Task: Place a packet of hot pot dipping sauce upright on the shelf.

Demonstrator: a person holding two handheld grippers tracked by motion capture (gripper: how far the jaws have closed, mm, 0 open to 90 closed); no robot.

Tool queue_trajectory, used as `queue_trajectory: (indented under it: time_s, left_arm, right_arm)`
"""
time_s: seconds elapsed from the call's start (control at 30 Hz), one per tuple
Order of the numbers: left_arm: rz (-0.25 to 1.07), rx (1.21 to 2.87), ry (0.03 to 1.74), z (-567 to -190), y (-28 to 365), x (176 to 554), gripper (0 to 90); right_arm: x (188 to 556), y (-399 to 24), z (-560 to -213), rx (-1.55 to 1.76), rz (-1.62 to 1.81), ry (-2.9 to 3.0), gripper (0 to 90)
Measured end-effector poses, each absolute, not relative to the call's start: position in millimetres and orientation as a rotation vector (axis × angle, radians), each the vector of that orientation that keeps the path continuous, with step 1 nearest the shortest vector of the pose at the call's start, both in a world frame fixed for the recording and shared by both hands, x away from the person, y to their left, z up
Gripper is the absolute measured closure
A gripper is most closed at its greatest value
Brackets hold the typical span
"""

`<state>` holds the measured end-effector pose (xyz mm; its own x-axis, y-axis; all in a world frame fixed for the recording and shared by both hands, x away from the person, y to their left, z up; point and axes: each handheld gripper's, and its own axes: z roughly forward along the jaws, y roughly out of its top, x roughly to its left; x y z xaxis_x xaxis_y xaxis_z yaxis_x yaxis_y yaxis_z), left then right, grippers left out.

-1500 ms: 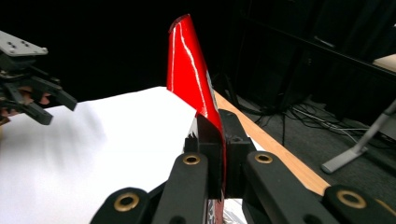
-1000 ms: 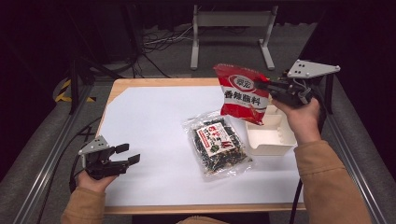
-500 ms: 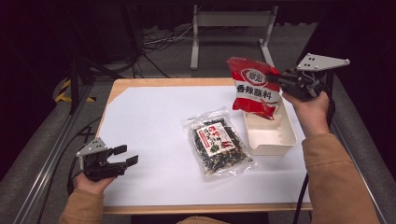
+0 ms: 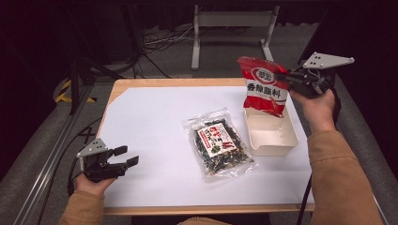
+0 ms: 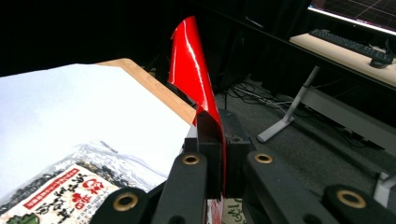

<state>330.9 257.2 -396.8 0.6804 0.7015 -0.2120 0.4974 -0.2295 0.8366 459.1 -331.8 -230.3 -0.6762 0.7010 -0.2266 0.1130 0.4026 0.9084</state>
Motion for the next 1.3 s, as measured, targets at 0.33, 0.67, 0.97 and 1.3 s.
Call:
queue_trajectory:
  time_s: [0.33,0.67,0.97,1.3]
  left_arm:
    - [0.254,1.896,0.942,-397.4,256.3,331.5,32.5]
    - [0.263,1.893,0.944,-397.2,256.7,331.6,32.5]
    - [0.265,1.895,0.940,-397.5,256.1,333.3,32.5]
    - [0.254,1.899,0.933,-397.5,253.6,336.3,32.5]
  right_arm:
    - [465.9,-338.0,-238.1,0.668,1.219,2.075,88.9]
    - [476.8,-339.2,-253.0,0.712,1.146,2.096,88.7]
    - [481.6,-337.1,-260.6,0.718,1.169,2.103,88.5]
    - [477.5,-326.5,-267.6,0.640,1.219,2.149,88.3]
